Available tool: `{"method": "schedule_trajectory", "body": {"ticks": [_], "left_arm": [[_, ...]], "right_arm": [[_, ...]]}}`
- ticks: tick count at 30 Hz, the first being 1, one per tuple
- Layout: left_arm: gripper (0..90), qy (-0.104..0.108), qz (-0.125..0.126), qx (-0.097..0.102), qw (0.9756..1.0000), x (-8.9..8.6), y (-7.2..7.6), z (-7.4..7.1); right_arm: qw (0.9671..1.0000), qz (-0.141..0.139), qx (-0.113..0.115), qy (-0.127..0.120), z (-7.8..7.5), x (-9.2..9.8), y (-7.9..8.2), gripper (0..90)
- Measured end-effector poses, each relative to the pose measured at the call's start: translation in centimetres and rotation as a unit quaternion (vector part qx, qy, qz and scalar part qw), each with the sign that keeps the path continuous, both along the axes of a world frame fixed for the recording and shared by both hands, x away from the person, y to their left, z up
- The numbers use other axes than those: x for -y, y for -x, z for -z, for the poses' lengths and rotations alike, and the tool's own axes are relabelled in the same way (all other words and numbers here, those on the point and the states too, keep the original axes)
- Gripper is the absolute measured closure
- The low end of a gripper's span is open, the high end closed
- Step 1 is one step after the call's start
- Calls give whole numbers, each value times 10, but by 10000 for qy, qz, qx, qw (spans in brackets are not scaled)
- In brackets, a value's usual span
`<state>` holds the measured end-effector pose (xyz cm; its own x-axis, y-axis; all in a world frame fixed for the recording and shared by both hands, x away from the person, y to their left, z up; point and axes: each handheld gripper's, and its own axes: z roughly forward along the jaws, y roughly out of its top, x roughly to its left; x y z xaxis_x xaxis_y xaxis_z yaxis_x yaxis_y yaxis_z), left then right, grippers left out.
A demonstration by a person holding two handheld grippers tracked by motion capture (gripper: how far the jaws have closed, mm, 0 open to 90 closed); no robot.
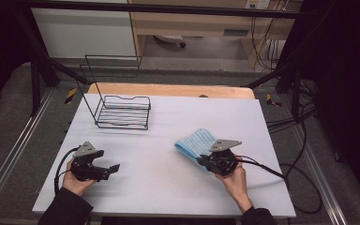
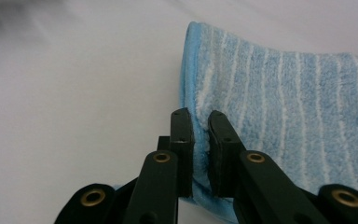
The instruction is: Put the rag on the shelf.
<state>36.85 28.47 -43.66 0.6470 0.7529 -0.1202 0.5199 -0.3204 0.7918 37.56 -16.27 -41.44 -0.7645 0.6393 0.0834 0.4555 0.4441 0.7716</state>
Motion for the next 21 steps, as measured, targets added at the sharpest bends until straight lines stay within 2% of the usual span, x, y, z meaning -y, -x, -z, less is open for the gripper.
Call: {"method": "schedule_trajectory", "body": {"ticks": [9,16,21], "left_arm": [[74,-13,2,2,10000,0,0,0],[75,-16,-4,-7,10000,0,0,0],[76,-11,-5,-26,10000,0,0,0]], "right_arm": [[9990,-429,-87,-99,0,-28,11,826],[9974,-682,-196,-98,5,-41,16,825],[9969,-733,-292,-38,11,-44,17,824]]}}
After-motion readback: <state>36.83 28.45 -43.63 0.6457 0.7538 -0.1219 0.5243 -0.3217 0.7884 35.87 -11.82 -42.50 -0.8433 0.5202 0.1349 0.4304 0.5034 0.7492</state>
